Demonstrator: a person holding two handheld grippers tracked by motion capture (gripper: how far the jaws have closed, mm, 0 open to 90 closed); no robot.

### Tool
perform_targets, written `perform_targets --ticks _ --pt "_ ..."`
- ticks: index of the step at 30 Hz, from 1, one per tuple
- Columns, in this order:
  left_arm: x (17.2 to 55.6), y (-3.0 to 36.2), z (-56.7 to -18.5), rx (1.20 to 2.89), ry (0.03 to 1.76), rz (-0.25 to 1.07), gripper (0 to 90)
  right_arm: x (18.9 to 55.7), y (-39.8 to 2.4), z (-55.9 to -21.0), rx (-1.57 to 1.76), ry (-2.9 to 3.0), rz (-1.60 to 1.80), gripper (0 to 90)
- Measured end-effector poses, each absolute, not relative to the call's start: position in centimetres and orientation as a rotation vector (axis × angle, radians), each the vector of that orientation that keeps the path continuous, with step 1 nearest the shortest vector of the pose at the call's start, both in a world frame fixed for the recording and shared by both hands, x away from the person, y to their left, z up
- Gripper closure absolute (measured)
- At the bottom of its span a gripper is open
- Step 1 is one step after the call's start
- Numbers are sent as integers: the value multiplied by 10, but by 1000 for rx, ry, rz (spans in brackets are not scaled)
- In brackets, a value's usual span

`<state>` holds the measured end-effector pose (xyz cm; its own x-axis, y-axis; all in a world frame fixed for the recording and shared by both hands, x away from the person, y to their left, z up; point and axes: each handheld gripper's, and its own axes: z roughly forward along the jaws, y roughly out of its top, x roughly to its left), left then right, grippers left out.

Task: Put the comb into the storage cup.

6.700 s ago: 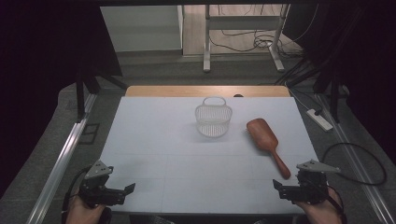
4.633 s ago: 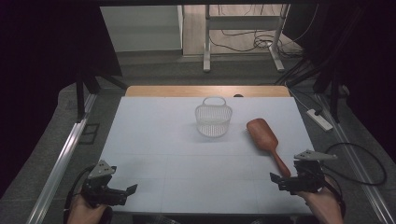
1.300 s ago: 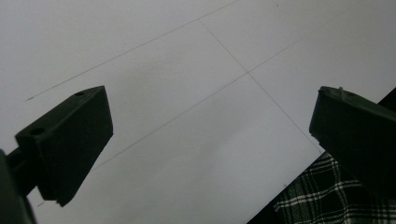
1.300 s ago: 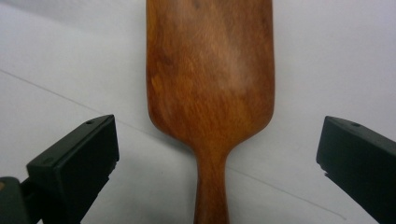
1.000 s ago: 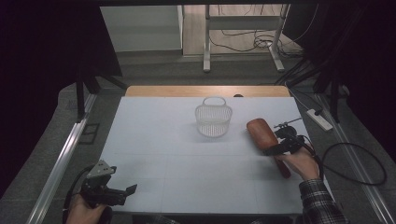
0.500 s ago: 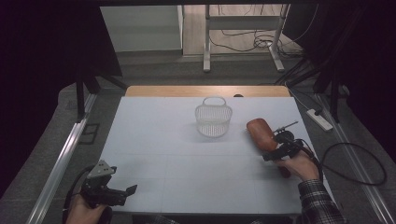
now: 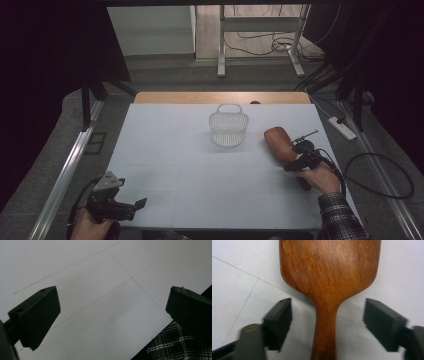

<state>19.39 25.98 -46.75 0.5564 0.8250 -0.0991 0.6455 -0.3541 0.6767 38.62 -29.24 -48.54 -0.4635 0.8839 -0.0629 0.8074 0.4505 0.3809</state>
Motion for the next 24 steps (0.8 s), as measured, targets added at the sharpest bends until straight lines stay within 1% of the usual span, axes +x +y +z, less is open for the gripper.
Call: perform_targets --ticks 3,4,5,6,8,11,13,18,21,24 --pt "194 260 -468 2112 1176 340 3 386 -293 -484 1463 2460 453 385" --pt "194 260 -468 2113 1176 339 3 387 -293 -484 1462 2463 455 400" --pt "194 260 -468 2113 1175 339 3 387 -293 -484 1460 2469 452 446" --pt "194 260 -468 2113 1175 339 3 387 -293 -484 1462 2475 451 465" --pt "194 259 -468 2115 1174 339 3 387 -293 -485 1463 2478 454 476" --pt "194 259 -468 2118 1173 339 4 388 -293 -485 1462 2491 445 553" --pt "194 259 -468 2118 1173 339 4 388 -293 -485 1462 2492 449 569" --pt "194 259 -468 2119 1171 337 4 388 -293 -485 1461 2493 414 666" --pt "194 259 -468 2122 1171 339 5 388 -294 -485 1504 2492 418 695" --pt "194 259 -468 2124 1170 340 5 389 -295 -485 1523 2494 416 705"
